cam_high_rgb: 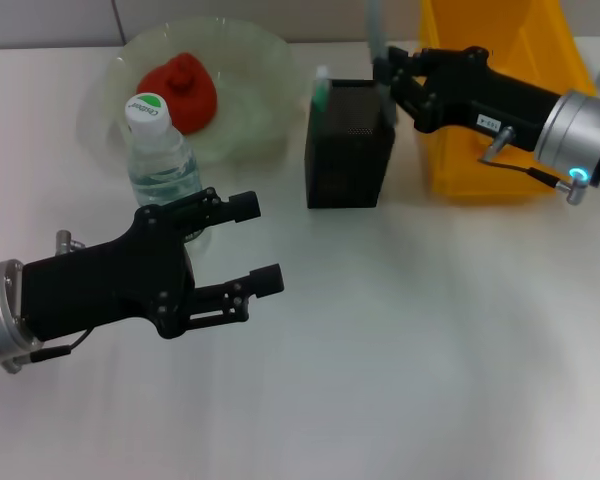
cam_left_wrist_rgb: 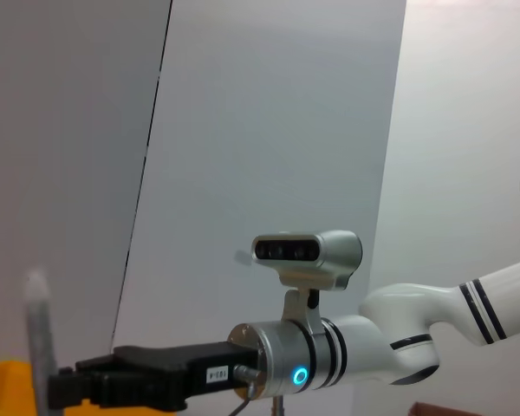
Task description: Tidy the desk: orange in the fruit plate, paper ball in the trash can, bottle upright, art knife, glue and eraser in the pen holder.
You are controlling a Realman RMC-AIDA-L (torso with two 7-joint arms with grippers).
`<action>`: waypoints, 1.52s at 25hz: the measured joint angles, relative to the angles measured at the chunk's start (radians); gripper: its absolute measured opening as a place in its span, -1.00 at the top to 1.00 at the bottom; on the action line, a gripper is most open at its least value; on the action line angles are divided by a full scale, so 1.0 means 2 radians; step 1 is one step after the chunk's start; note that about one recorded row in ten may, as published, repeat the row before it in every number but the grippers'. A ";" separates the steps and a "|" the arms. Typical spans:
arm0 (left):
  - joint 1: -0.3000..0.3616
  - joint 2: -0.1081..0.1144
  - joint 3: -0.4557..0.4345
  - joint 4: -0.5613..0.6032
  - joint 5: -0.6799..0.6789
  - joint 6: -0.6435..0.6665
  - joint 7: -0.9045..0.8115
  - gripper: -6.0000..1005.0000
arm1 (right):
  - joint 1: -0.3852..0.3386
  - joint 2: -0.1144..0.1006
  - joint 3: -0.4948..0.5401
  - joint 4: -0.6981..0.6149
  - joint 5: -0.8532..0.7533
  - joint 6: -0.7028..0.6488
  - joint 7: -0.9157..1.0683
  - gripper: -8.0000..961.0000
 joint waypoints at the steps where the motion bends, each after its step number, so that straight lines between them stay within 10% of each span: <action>1: 0.000 0.000 0.000 0.000 0.000 0.000 0.000 -0.60 | 0.002 0.000 0.000 0.004 0.000 0.002 -0.004 0.71; 28: 0.003 0.000 0.000 0.000 0.000 0.002 0.000 -0.60 | -0.051 -0.001 0.009 -0.062 0.065 -0.094 0.005 -0.33; 38: 0.002 0.000 0.000 0.002 -0.001 0.003 -0.001 -0.60 | -0.121 -0.015 0.126 -0.127 0.065 -0.227 0.124 -0.33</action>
